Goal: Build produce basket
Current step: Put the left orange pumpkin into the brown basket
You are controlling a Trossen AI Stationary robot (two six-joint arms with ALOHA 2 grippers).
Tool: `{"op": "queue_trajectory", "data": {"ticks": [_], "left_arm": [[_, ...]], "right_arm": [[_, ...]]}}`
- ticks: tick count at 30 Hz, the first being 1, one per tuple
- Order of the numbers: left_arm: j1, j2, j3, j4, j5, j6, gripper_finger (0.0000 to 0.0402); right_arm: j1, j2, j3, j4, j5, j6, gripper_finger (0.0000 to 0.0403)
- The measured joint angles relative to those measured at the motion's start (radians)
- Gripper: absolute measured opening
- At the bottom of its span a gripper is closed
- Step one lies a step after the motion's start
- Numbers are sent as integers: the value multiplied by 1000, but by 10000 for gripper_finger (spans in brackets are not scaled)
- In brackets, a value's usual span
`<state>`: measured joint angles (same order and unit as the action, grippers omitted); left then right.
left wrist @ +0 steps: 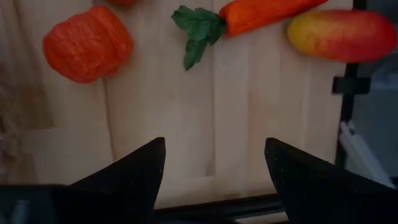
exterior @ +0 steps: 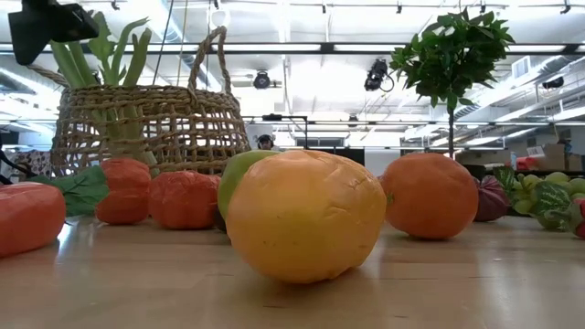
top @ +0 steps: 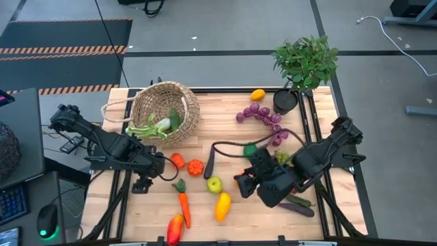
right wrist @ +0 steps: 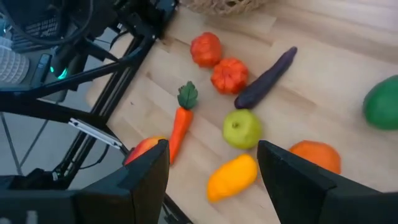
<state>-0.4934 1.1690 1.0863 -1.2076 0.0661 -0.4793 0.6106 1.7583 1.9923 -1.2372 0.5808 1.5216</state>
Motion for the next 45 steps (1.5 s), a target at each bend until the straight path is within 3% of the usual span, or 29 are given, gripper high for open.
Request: {"op": "queue_trajectory", "data": {"ticks": [13,20,28,45], "left_arm": [[0,0,0,-2,1,16,281],[0,0,-11,3,0,84,281],[0,-44,-116,2,36,115,281],[7,-92,-129,-3,22,152,281]], "right_arm": [[-6,-51,0,-52,73,-10,248],[-34,-51,0,-51,74,-13,248],[-51,-51,0,-51,65,-7,248],[-69,-50,0,-52,46,-19,248]]}}
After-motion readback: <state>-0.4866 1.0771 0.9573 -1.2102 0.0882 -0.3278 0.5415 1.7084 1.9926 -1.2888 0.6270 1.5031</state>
